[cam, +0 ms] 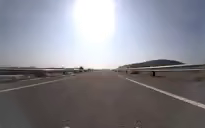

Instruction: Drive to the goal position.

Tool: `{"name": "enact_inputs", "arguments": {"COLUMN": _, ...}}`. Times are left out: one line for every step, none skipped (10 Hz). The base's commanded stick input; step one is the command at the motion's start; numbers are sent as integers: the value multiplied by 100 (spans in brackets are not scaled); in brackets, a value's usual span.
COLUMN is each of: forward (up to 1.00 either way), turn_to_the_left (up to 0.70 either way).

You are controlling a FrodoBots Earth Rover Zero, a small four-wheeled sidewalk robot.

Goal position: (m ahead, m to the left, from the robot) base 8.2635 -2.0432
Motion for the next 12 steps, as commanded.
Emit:
{"name": "enact_inputs", "arguments": {"forward": 100, "turn_to_the_left": 0}}
{"name": "enact_inputs", "arguments": {"forward": 100, "turn_to_the_left": 0}}
{"name": "enact_inputs", "arguments": {"forward": 100, "turn_to_the_left": 0}}
{"name": "enact_inputs", "arguments": {"forward": 100, "turn_to_the_left": 0}}
{"name": "enact_inputs", "arguments": {"forward": 100, "turn_to_the_left": 0}}
{"name": "enact_inputs", "arguments": {"forward": 100, "turn_to_the_left": 0}}
{"name": "enact_inputs", "arguments": {"forward": 100, "turn_to_the_left": 0}}
{"name": "enact_inputs", "arguments": {"forward": 100, "turn_to_the_left": 0}}
{"name": "enact_inputs", "arguments": {"forward": 100, "turn_to_the_left": 0}}
{"name": "enact_inputs", "arguments": {"forward": 100, "turn_to_the_left": 0}}
{"name": "enact_inputs", "arguments": {"forward": 100, "turn_to_the_left": 0}}
{"name": "enact_inputs", "arguments": {"forward": 100, "turn_to_the_left": 0}}
